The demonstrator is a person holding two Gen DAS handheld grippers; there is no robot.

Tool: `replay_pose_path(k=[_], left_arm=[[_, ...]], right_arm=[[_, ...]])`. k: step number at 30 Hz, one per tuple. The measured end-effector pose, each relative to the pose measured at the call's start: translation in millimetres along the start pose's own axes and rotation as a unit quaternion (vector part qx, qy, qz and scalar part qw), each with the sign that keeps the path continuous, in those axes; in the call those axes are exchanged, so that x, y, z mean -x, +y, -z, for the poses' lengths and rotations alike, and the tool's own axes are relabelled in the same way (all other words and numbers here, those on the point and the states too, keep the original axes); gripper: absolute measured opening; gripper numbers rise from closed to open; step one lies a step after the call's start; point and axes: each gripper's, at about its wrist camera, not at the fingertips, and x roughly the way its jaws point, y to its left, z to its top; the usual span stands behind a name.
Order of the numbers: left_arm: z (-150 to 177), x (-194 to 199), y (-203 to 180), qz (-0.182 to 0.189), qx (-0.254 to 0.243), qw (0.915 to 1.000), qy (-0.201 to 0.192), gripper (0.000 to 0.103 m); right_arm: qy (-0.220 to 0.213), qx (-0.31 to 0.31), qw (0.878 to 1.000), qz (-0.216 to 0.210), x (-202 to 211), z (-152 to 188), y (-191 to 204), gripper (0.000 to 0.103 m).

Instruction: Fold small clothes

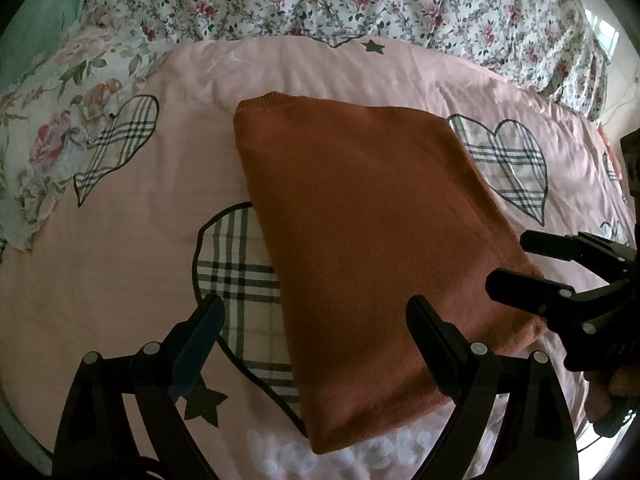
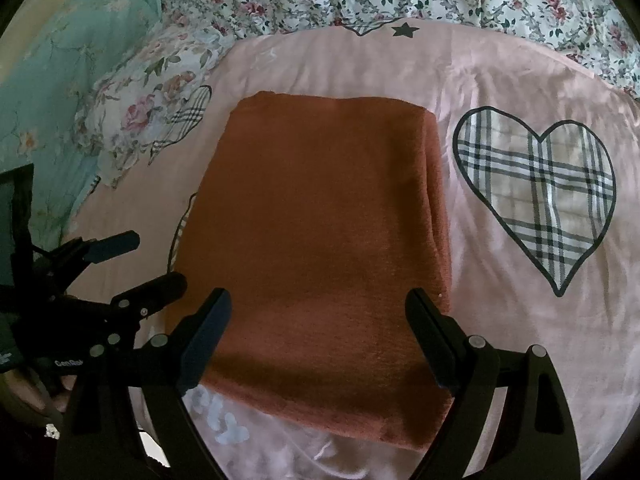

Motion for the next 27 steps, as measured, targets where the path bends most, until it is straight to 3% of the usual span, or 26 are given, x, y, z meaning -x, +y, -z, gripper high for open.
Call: replay_pose_path(k=[27], left_arm=[[1.9,-1.6,-3.4,0.0,0.0,1.0,-0.002,0.093]], right_arm=[[-0.002,-0.002,1.0,0.0,-1.8,0.2,-2.2,0.089]])
